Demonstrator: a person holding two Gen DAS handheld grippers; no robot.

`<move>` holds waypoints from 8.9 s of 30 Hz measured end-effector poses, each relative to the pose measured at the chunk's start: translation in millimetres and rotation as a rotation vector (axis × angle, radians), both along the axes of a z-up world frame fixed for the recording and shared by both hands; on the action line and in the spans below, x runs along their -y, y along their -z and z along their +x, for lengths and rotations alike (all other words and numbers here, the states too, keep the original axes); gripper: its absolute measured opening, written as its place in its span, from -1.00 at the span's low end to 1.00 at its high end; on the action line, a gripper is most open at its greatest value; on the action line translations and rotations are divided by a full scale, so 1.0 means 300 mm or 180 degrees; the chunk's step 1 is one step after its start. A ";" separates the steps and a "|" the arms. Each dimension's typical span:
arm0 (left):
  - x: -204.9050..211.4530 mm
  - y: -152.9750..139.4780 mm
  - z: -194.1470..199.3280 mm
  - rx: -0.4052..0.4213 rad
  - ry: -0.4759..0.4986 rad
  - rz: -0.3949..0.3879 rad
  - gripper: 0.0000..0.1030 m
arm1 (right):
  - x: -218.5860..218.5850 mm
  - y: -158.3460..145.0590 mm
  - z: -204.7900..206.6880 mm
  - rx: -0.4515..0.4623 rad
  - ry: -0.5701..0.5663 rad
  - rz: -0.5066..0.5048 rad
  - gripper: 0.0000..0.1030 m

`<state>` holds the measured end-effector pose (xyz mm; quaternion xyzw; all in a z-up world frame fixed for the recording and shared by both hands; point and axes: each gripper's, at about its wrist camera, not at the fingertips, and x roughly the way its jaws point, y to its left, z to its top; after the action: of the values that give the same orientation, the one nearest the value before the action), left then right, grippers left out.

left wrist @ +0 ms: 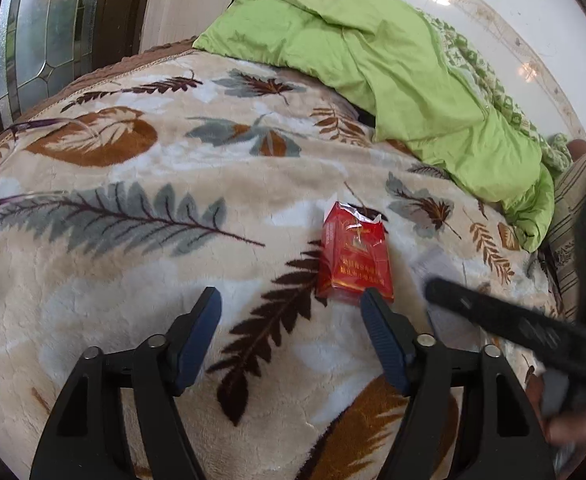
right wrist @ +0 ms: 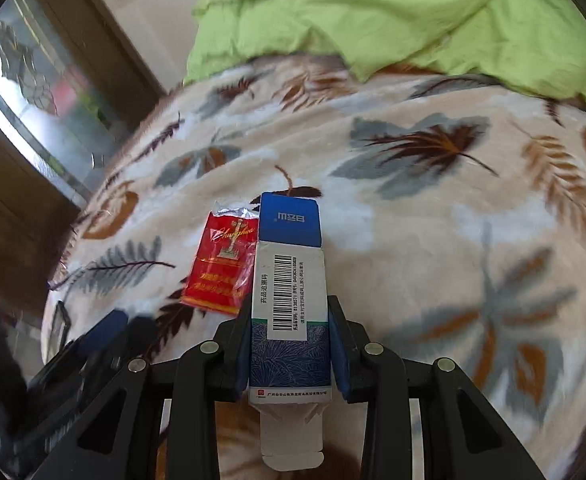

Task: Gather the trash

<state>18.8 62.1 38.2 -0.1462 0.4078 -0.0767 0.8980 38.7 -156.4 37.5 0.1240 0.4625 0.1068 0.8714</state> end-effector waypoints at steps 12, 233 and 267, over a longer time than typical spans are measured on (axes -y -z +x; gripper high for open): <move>0.206 0.032 0.163 -0.0065 0.0436 0.0488 0.65 | 0.175 0.020 -0.204 0.0254 0.0837 -0.0027 -0.32; 0.656 -0.316 -0.947 0.1357 0.2551 0.0840 1.00 | 0.431 -0.340 -1.523 0.0251 0.3928 -0.1511 0.91; 0.641 -0.274 -0.937 0.1332 0.2478 0.0953 1.00 | 0.433 -0.320 -1.502 0.0187 0.3853 -0.1517 0.91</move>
<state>-262.4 -130.2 120.4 0.1675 0.2489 -0.3760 0.8767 -412.0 -286.2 133.4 0.1630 0.2979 -0.5051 0.7934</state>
